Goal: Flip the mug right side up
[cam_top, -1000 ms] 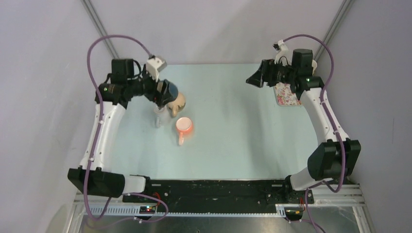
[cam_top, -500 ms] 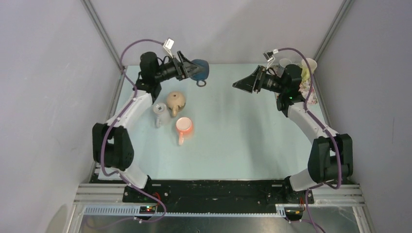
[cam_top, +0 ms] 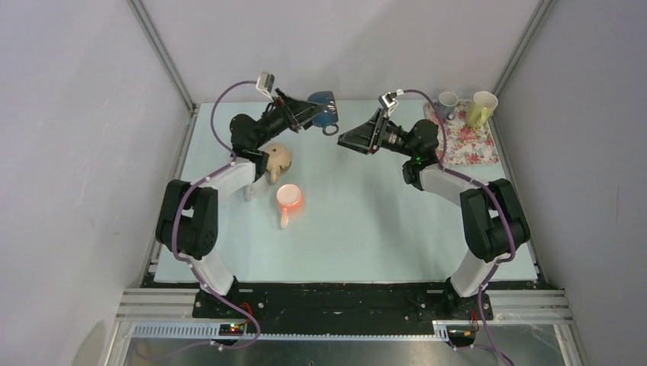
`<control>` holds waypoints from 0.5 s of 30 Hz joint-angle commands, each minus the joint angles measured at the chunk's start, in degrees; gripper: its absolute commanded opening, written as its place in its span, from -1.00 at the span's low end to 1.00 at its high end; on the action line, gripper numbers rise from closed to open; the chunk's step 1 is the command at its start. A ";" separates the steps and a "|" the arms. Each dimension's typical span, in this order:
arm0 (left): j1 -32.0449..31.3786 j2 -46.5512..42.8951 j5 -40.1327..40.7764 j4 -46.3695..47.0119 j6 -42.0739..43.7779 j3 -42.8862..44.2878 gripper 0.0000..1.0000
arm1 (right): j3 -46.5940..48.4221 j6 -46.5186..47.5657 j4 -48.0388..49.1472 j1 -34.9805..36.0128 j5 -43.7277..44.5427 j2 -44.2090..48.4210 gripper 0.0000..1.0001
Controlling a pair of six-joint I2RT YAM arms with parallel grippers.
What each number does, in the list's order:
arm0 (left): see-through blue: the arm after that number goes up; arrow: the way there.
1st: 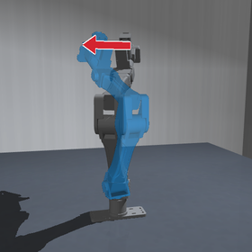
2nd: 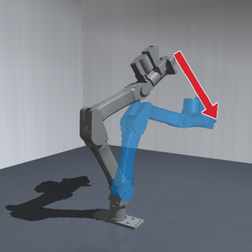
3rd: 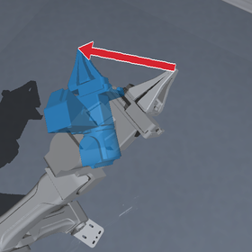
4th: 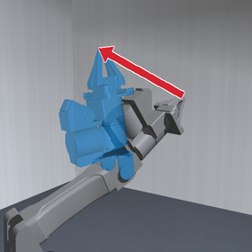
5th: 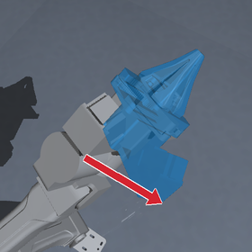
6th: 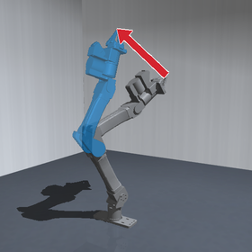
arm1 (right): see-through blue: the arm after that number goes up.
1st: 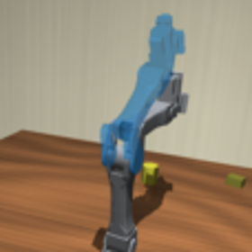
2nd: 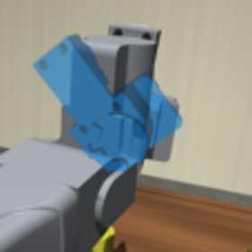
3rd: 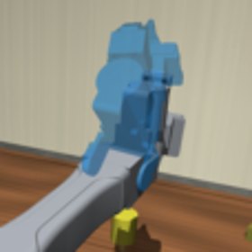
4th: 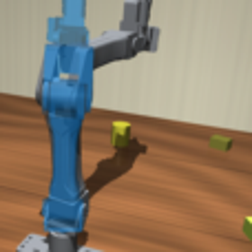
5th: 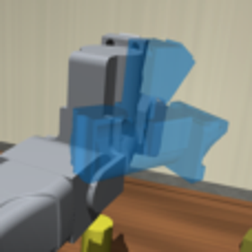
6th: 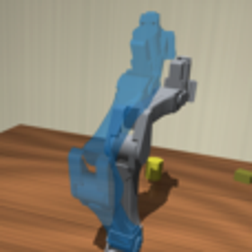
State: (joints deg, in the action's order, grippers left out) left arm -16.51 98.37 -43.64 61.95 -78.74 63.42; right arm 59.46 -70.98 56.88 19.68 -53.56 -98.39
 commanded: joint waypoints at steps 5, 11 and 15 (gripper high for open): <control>-2.34 -0.68 2.55 11.35 0.09 -2.07 -1.00 | 0.37 -7.95 12.19 1.32 2.24 -0.80 0.50; -3.52 0.60 2.55 11.35 1.98 -3.16 -0.99 | 0.17 -8.64 12.09 1.56 2.45 -1.03 0.46; -4.73 1.25 2.52 11.39 3.10 -3.19 -0.99 | 0.15 -7.41 8.74 1.76 2.72 -0.93 0.41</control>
State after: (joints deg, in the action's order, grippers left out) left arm -19.90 99.88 -42.57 68.05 -77.97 59.72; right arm 59.46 -78.89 65.32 21.06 -51.68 -99.15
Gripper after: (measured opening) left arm 0.879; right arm 0.716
